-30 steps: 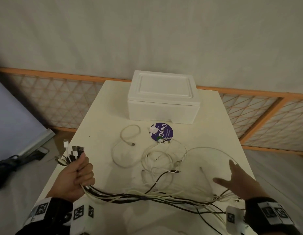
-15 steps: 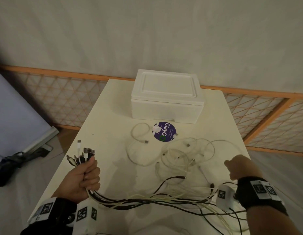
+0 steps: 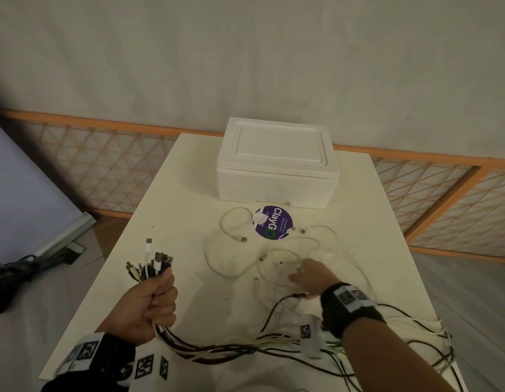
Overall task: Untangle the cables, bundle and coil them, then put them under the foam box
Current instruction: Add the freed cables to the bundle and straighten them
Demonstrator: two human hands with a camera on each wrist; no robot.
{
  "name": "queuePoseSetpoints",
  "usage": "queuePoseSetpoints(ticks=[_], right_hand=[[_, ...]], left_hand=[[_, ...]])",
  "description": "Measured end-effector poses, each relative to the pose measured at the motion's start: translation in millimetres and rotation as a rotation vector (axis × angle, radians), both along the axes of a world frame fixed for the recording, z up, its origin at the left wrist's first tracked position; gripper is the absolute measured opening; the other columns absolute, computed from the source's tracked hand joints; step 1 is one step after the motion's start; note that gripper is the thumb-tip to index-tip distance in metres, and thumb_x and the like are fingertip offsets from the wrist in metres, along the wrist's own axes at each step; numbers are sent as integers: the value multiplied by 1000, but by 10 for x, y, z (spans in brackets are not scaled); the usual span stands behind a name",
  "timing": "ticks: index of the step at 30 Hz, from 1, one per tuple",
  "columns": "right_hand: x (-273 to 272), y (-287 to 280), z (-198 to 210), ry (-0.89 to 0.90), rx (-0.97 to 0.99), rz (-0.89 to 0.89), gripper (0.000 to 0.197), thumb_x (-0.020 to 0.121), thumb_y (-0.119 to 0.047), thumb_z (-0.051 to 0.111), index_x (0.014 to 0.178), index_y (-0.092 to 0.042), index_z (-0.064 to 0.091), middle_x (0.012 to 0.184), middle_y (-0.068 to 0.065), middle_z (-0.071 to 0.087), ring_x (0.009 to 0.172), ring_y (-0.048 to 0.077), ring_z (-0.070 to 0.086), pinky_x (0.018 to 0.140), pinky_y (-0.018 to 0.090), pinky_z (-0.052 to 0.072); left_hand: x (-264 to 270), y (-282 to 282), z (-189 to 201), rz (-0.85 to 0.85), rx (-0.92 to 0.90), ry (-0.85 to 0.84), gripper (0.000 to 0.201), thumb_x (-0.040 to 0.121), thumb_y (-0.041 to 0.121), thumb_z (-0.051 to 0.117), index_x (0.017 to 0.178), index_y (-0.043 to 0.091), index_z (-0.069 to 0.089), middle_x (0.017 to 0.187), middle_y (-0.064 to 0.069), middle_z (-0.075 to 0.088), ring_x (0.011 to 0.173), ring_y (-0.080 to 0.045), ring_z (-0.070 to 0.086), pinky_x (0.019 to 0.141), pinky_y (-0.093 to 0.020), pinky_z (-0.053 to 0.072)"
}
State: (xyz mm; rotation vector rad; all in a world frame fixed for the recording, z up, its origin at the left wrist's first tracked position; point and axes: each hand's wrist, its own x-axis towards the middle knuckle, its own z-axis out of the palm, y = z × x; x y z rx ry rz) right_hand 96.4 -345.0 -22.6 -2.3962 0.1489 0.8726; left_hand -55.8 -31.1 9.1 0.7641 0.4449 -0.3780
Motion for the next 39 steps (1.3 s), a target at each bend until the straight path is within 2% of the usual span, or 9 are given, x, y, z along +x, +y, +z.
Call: queuePoseSetpoints(ticks=[3, 6, 11, 15, 19, 22, 26, 31, 39], right_hand=[[92, 331, -21, -30, 248, 47, 49, 88, -14, 59, 134, -7, 46, 124, 6, 56, 112, 26, 58, 96, 36, 49], [200, 444, 53, -197, 215, 136, 47, 91, -10, 51, 138, -12, 46, 137, 1, 47, 126, 21, 46, 102, 25, 37], [88, 714, 268, -565, 129, 468, 29, 93, -13, 48, 116, -18, 64, 121, 0, 60, 111, 16, 55, 94, 24, 38], [-161, 1127, 31, -416, -62, 983, 31, 91, -23, 53, 118, -8, 59, 120, 11, 57, 113, 28, 53, 94, 37, 41], [-239, 1106, -219, -650, -329, 1137, 15, 66, -18, 73, 79, -17, 67, 73, 3, 64, 67, 26, 63, 59, 38, 49], [-125, 1026, -241, -852, -357, 1063, 18, 50, -24, 78, 58, -23, 62, 63, -6, 58, 60, 17, 56, 60, 32, 45], [-20, 1100, 224, -995, 2, 673, 9, 83, -22, 50, 79, -20, 58, 75, -6, 61, 73, 20, 58, 73, 36, 36], [-125, 1148, 849, -724, 472, 457, 11, 96, -22, 51, 102, -15, 57, 76, -14, 64, 77, 8, 63, 76, 28, 49], [-319, 1171, 896, -782, 478, 476, 13, 93, -26, 51, 100, -19, 60, 102, -10, 67, 87, 14, 64, 80, 30, 51]], left_hand=[[15, -63, 22, -34, 17, 10, 61, 49, 34, 94, 53, 16, 37, 47, 3, 23, 30, -6, 19, 35, -18, 24], [18, -83, 56, -36, 18, 10, 59, 52, 34, 92, 54, 16, 36, 47, 3, 23, 30, -6, 19, 35, -18, 24], [53, -102, 75, 31, 37, 75, 43, 86, 33, 61, 55, 17, 36, 48, 4, 22, 31, -5, 18, 35, -18, 25], [124, -188, 65, 70, 56, 138, 39, 89, 29, 48, 55, 16, 34, 49, 4, 21, 31, -6, 17, 34, -18, 24], [207, -276, 94, 100, 138, 169, 39, 85, 30, 55, 53, 17, 36, 50, 3, 23, 32, -6, 18, 35, -19, 24], [269, -301, 117, 129, 194, 158, 39, 90, 31, 53, 57, 15, 38, 53, 1, 33, 34, -6, 18, 37, -19, 25], [394, -321, 165, 270, 266, 86, 29, 95, 26, 51, 74, 8, 55, 75, -3, 62, 36, -7, 22, 39, -20, 28], [605, -547, 429, 296, 262, -89, 27, 94, 27, 50, 108, 11, 67, 105, 2, 71, 41, -7, 24, 45, -20, 34], [714, -832, 587, 354, 254, -201, 35, 82, 37, 57, 91, 6, 70, 61, -3, 52, 41, -8, 33, 45, -22, 35]])
